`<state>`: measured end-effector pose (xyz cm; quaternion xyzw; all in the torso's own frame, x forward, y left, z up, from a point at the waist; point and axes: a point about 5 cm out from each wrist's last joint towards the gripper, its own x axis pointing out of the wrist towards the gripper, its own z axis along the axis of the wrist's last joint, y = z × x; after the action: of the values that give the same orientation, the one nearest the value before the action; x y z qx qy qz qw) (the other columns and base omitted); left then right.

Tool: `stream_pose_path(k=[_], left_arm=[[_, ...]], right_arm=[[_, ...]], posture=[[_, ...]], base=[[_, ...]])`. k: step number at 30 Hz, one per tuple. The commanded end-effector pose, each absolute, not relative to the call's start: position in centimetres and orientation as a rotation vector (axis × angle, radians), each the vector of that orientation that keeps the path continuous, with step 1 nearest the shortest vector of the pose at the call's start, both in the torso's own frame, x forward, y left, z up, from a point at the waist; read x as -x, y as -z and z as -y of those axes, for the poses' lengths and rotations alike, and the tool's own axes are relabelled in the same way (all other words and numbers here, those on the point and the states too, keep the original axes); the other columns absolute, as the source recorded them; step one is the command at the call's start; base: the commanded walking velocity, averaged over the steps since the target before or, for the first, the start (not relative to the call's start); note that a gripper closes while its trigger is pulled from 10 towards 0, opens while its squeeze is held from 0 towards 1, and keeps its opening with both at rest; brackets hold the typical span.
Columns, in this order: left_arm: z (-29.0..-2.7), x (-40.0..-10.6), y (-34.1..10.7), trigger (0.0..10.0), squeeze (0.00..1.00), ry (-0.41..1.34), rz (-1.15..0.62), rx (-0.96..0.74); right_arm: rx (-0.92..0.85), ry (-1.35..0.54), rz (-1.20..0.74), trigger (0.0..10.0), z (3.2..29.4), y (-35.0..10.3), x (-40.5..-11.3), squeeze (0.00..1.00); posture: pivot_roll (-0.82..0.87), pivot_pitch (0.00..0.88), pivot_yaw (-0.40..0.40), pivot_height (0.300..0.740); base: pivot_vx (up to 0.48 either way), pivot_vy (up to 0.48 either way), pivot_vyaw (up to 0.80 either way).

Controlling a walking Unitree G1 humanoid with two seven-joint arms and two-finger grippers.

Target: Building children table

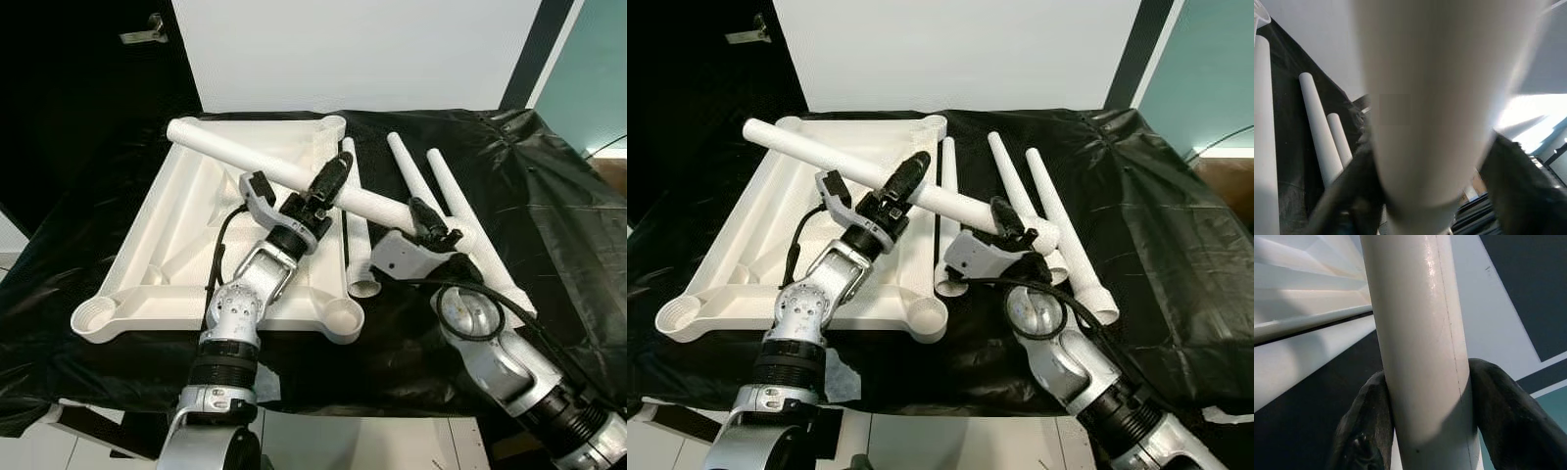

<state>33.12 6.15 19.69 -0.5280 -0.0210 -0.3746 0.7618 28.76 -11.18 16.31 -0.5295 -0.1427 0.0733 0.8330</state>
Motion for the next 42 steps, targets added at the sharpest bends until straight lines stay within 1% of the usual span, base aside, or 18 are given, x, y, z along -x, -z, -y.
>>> stream_pose_path(k=[1, 8, 9, 10, 11, 12, 16, 17, 21, 22, 23, 25, 30, 31, 34, 36, 37, 42], left_arm=[[-5.8, -32.0, -21.7, 0.0, 0.00, 1.100, 0.243, 1.155], [-5.9, -32.0, -21.8, 0.0, 0.00, 1.098, 0.262, 1.175], [-5.9, -32.0, -21.8, 0.0, 0.00, 1.099, 0.264, 1.177], [-5.9, -32.0, -21.8, 0.0, 0.00, 1.099, 0.264, 1.177], [-5.9, -32.0, -21.8, 0.0, 0.00, 1.101, 0.265, 1.177], [-5.9, -32.0, -21.8, 0.0, 0.00, 1.102, 0.266, 1.177], [-6.0, -31.9, -21.8, 0.0, 0.00, 1.104, 0.270, 1.179], [-6.0, -31.9, -21.8, 0.0, 0.00, 1.106, 0.270, 1.179], [-6.0, -31.8, -21.7, 0.0, 0.00, 1.111, 0.268, 1.178], [-6.0, -31.8, -21.7, 0.0, 0.00, 1.111, 0.268, 1.178], [-5.9, -31.8, -21.7, 0.0, 0.00, 1.116, 0.267, 1.178], [-5.9, -31.7, -21.7, 0.0, 0.00, 1.119, 0.266, 1.178], [-5.4, -31.4, -21.8, 0.0, 0.00, 1.155, 0.266, 1.156], [-5.4, -31.4, -21.8, 0.0, 0.00, 1.155, 0.266, 1.156], [-5.4, -31.4, -21.8, 0.0, 0.00, 1.157, 0.265, 1.155], [-5.4, -31.4, -21.8, 0.0, 0.00, 1.157, 0.265, 1.155], [-5.4, -31.3, -21.8, 0.0, 0.00, 1.158, 0.267, 1.156], [-5.4, -31.2, -21.8, 0.0, 0.00, 1.155, 0.271, 1.158]], right_arm=[[1.153, -0.177, 0.248, 0.0, 11.5, -14.7, -28.5, 0.00], [1.176, -0.147, 0.280, 0.2, 11.6, -14.6, -28.5, 0.00], [1.189, -0.147, 0.286, 2.8, 11.6, -14.5, -28.6, 0.00], [1.189, -0.147, 0.286, 2.8, 11.6, -14.5, -28.6, 0.00], [1.196, -0.147, 0.290, 3.3, 11.6, -14.5, -28.6, 0.00], [1.191, -0.144, 0.289, 10.0, 11.6, -14.4, -28.7, 0.00], [0.962, -0.147, 0.189, 10.0, 11.8, -14.7, -28.9, 0.00], [0.881, -0.201, 0.148, 10.0, 11.3, -14.9, -28.9, 1.00], [0.687, -0.302, 0.074, 10.0, 10.4, -15.8, -28.9, 1.00], [0.687, -0.302, 0.074, 10.0, 10.4, -15.8, -28.9, 1.00], [0.640, -0.324, 0.058, 10.0, 10.2, -16.4, -29.0, 0.00], [0.611, -0.340, 0.049, 10.0, 10.1, -16.8, -29.1, 0.00], [0.364, -0.416, -0.094, 10.0, 10.7, -17.3, -29.4, 0.00], [0.364, -0.416, -0.094, 10.0, 10.7, -17.3, -29.4, 0.00], [0.294, -0.499, -0.236, 10.0, 11.0, -15.9, -29.2, 0.00], [0.294, -0.499, -0.236, 10.0, 11.0, -15.9, -29.2, 0.00], [0.301, -0.525, -0.263, 0.0, 11.0, -15.5, -29.0, 0.00], [0.300, -0.552, -0.295, 0.0, 10.7, -15.0, -28.6, 0.00]], posture=[[-0.13, 0.000, 0.034, 0.740], [-0.13, 0.000, 0.032, 0.740], [-0.13, 0.000, 0.032, 0.740], [-0.13, 0.000, 0.032, 0.740], [-0.13, 0.000, 0.032, 0.740], [-0.13, 0.000, 0.032, 0.740], [-0.13, 0.000, 0.030, 0.740], [-0.13, 0.000, 0.030, 0.740], [-0.13, 0.000, 0.031, 0.740], [-0.13, 0.000, 0.031, 0.740], [-0.13, 0.000, 0.032, 0.740], [-0.13, 0.000, 0.033, 0.740], [-0.13, 0.000, 0.029, 0.740], [-0.13, 0.000, 0.029, 0.740], [-0.13, 0.000, 0.024, 0.740], [-0.13, 0.000, 0.024, 0.740], [-0.13, 0.000, 0.021, 0.740], [-0.12, 0.000, 0.017, 0.740]], base=[[0.000, 0.000, 0.00], [0.000, 0.000, 0.00], [0.000, 0.000, 0.00], [0.000, 0.000, 0.00], [0.000, 0.000, 0.00], [0.000, 0.000, 0.00], [0.000, 0.000, 0.00], [0.000, 0.000, 0.00], [0.000, 0.000, 0.00], [0.000, 0.000, 0.00], [0.000, 0.000, 0.00], [0.000, 0.000, 0.00], [0.000, 0.000, 0.00], [0.000, 0.000, 0.00], [0.000, 0.000, 0.00], [0.000, 0.000, 0.00], [0.000, 0.000, 0.00], [0.000, 0.000, 0.00]])
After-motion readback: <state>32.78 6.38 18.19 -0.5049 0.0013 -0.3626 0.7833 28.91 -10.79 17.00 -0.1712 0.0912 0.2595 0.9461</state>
